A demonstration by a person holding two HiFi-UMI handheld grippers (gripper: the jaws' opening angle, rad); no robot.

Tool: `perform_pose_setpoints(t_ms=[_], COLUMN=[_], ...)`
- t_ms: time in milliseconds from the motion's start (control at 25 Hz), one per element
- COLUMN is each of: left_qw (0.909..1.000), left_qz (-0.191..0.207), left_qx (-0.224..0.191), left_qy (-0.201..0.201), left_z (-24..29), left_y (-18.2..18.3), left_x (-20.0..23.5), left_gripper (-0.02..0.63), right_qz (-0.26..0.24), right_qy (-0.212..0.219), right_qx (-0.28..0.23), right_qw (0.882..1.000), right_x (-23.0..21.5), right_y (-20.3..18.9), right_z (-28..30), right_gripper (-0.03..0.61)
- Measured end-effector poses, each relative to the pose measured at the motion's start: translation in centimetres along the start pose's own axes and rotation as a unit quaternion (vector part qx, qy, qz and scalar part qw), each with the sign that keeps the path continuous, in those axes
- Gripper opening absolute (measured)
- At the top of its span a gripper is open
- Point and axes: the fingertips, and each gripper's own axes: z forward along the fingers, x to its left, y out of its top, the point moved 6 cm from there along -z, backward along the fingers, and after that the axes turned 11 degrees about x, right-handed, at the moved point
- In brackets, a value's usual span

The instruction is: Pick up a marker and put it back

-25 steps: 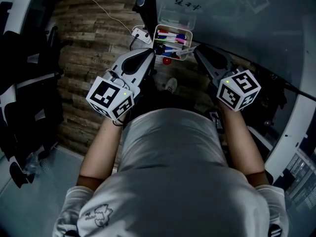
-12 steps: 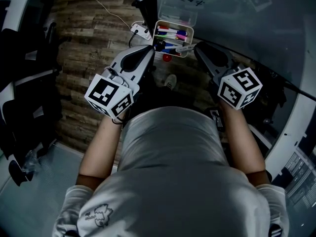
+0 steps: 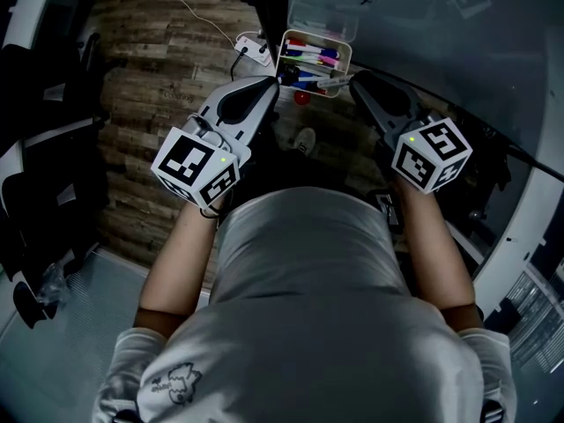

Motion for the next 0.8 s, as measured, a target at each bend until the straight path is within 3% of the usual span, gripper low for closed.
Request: perform_pose_setpoints(t_ms=[800], left_qw=[0.9999], left_qz=[0.008], left_qx=[0.003], left_qy=[-0.011], left_z=[-0.78], left_y=[0.34], left_x=[-0.49], left_gripper=[0.005], right_qz=[-0.005], right_qy=[-0.011], right_qx=[-0.014], right_qw=[1.0], right_x=[-0.08], right_y=[0.91], right_z=[-0.64], right_gripper=[0.081])
